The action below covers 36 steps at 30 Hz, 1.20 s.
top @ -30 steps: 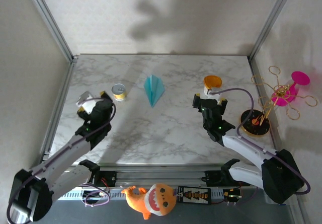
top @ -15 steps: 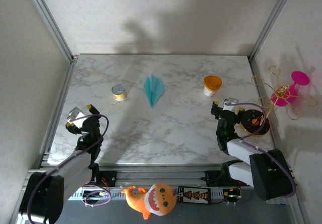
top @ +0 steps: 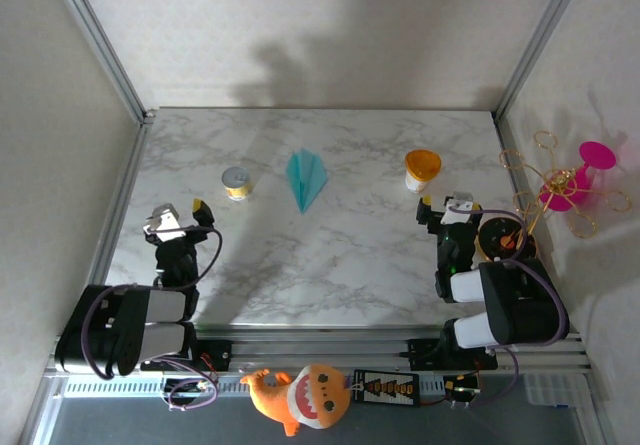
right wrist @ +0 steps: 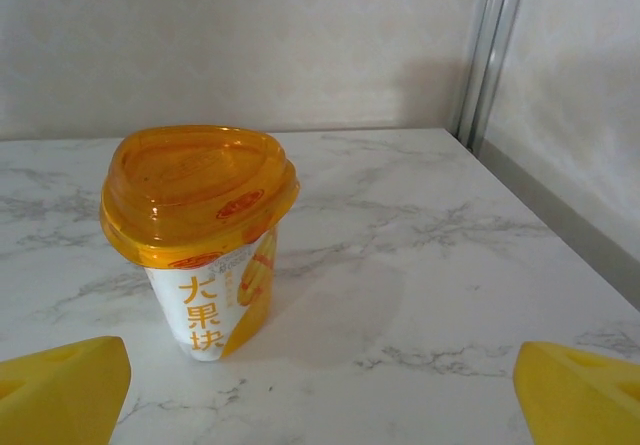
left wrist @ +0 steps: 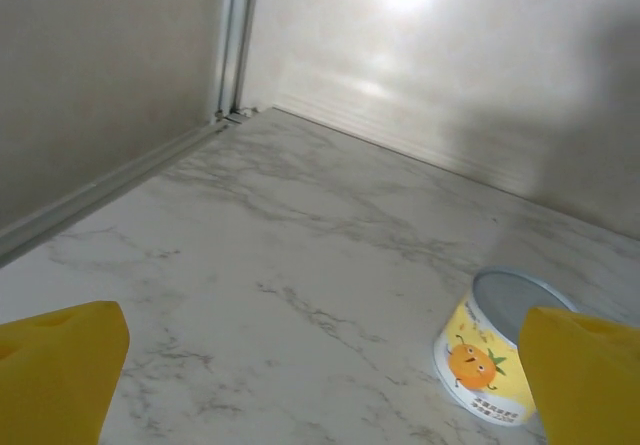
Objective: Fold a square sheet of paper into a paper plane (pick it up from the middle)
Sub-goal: Reset both arms
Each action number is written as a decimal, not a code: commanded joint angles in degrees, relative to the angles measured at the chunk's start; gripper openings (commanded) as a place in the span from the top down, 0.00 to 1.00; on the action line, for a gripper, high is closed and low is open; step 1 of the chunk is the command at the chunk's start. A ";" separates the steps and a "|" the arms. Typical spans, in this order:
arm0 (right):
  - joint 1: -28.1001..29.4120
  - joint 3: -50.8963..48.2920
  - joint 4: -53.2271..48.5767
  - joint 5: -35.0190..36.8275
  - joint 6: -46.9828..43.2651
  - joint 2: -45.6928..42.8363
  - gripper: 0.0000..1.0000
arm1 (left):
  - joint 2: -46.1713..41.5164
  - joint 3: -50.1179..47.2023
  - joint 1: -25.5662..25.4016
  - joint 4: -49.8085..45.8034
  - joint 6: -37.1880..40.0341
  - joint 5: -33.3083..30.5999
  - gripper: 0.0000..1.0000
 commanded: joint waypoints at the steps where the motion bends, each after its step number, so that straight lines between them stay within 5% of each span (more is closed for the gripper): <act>1: -1.30 0.48 6.09 -5.47 -0.50 2.57 0.01 | 5.24 1.39 0.90 9.17 1.32 5.88 0.00; 13: -3.58 2.79 5.70 -8.21 1.29 7.24 0.01 | 14.46 7.77 0.89 6.04 0.81 5.14 0.00; 19: -4.75 4.00 2.80 -10.01 2.22 7.04 0.01 | 14.87 11.13 -3.02 0.41 3.37 -2.31 0.01; 36: -5.00 4.15 2.53 -10.39 2.40 7.04 0.01 | 14.88 12.01 -2.33 -1.57 3.95 1.68 0.01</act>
